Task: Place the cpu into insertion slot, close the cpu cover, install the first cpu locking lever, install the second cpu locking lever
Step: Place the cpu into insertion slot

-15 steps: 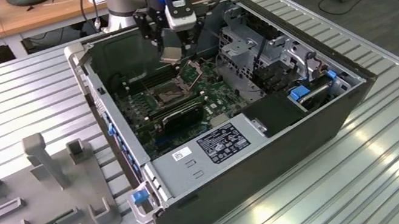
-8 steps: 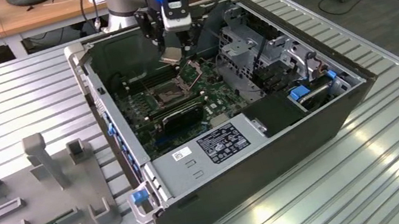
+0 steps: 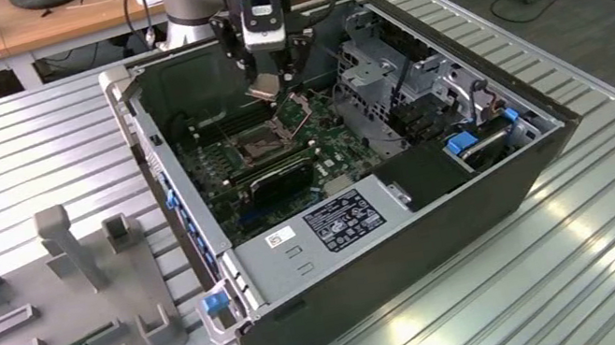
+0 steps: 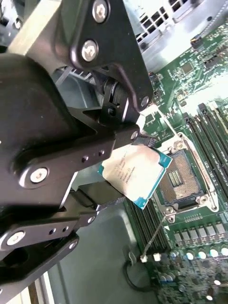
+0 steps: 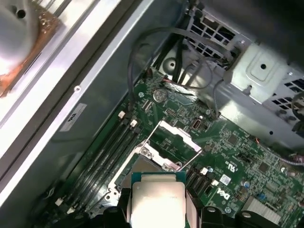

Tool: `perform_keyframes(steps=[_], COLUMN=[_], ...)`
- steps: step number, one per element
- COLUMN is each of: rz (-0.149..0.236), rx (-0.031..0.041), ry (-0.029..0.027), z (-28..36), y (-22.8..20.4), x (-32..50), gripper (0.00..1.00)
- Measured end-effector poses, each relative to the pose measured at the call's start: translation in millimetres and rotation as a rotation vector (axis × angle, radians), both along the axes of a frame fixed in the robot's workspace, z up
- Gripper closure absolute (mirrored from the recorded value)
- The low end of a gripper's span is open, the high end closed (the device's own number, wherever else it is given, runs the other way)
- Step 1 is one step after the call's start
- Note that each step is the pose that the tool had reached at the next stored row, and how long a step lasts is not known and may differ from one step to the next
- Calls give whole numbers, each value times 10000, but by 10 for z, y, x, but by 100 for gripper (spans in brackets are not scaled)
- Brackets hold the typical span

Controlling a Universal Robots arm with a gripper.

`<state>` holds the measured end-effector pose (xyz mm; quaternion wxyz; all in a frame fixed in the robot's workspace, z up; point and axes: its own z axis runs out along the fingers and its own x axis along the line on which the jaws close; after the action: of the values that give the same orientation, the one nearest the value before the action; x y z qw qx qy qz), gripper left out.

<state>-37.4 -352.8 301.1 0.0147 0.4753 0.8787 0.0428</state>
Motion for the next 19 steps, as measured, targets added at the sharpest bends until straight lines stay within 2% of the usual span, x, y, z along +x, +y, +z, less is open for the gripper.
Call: perform_keyframes(steps=[19], rz=[-3193], rx=[-1], ry=[1], z=[-59], y=[0], x=[0], gripper=[46])
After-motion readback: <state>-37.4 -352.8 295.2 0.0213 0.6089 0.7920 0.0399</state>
